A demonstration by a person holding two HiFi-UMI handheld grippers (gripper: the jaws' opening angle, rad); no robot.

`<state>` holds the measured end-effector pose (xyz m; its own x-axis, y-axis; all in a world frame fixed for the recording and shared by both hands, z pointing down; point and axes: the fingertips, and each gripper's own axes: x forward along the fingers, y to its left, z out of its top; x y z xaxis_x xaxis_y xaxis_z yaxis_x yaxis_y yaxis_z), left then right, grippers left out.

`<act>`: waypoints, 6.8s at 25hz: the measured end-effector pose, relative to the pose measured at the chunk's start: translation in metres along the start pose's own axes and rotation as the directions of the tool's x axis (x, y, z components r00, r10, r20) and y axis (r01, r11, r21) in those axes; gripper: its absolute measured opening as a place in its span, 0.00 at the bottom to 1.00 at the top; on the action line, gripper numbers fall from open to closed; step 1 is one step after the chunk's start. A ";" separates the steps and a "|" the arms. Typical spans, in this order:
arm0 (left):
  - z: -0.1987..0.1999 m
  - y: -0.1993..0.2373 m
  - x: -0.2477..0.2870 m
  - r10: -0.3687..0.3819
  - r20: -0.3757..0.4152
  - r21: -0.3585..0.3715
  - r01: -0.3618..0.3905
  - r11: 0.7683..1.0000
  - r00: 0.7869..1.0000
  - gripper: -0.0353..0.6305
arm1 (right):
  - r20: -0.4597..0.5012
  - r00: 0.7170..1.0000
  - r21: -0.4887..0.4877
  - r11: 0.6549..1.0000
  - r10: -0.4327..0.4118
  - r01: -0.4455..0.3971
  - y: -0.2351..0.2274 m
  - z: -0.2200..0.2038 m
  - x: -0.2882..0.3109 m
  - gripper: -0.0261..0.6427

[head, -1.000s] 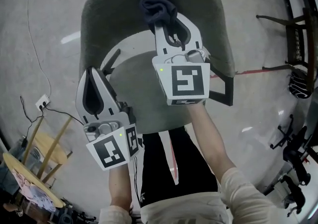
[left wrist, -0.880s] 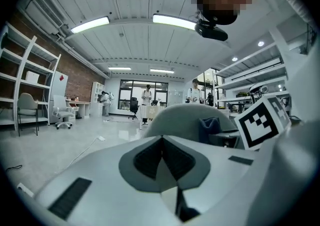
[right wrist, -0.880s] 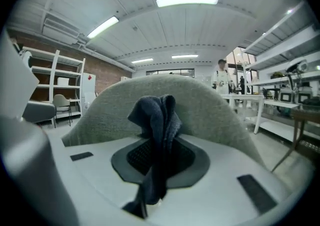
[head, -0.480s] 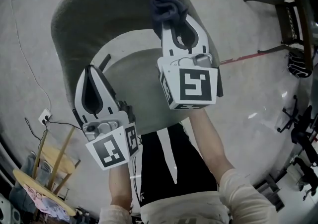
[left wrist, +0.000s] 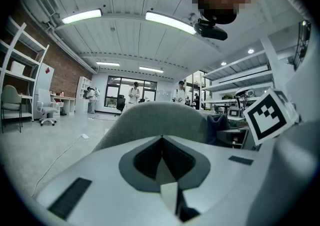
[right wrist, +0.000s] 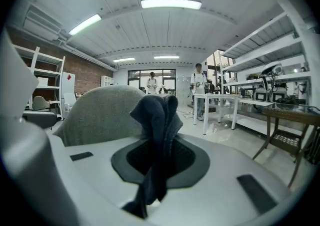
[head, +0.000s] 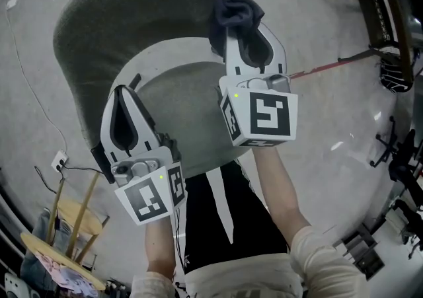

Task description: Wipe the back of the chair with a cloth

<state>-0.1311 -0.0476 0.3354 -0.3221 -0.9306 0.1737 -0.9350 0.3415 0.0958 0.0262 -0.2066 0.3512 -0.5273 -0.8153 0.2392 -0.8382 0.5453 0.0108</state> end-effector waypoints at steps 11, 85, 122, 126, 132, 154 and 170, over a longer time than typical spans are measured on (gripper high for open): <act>0.000 0.014 -0.011 0.060 0.020 0.007 -0.061 0.998 0.998 0.08 | 0.020 0.998 0.009 0.998 0.065 -0.065 0.009 0.004 -0.009 0.12; -0.030 -0.004 -0.017 -0.068 -0.007 0.003 0.068 0.998 0.998 0.08 | -0.091 0.993 0.152 0.985 -0.071 0.085 0.044 -0.073 0.031 0.12; -0.021 -0.100 -0.021 -0.367 -0.020 0.040 0.368 0.929 0.930 0.08 | -0.078 0.860 0.148 0.848 -0.504 0.510 -0.063 -0.067 -0.120 0.12; 0.045 -0.090 -0.014 -0.309 0.070 0.040 0.307 0.951 0.949 0.08 | -0.002 0.914 0.112 0.909 -0.405 0.402 -0.045 0.005 -0.109 0.12; 0.170 -0.074 -0.045 -0.226 0.128 0.106 0.213 0.971 0.966 0.08 | 0.055 0.974 0.032 0.975 -0.220 0.218 0.003 0.140 -0.131 0.12; 0.311 -0.033 -0.172 -0.055 0.212 0.000 0.056 0.998 0.976 0.08 | 0.051 0.962 -0.012 0.963 0.268 -0.268 0.102 0.273 -0.239 0.12; 0.301 -0.028 -0.164 -0.082 0.194 0.024 0.079 0.997 0.978 0.08 | -0.015 0.952 -0.078 0.949 0.307 -0.307 0.132 0.258 -0.243 0.12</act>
<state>-0.0971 0.0560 0.0087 -0.2666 -0.9634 -0.0279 -0.9609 0.2634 0.0861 0.0079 0.0129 0.0438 -0.7566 -0.6058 0.2460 -0.6224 0.7826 0.0131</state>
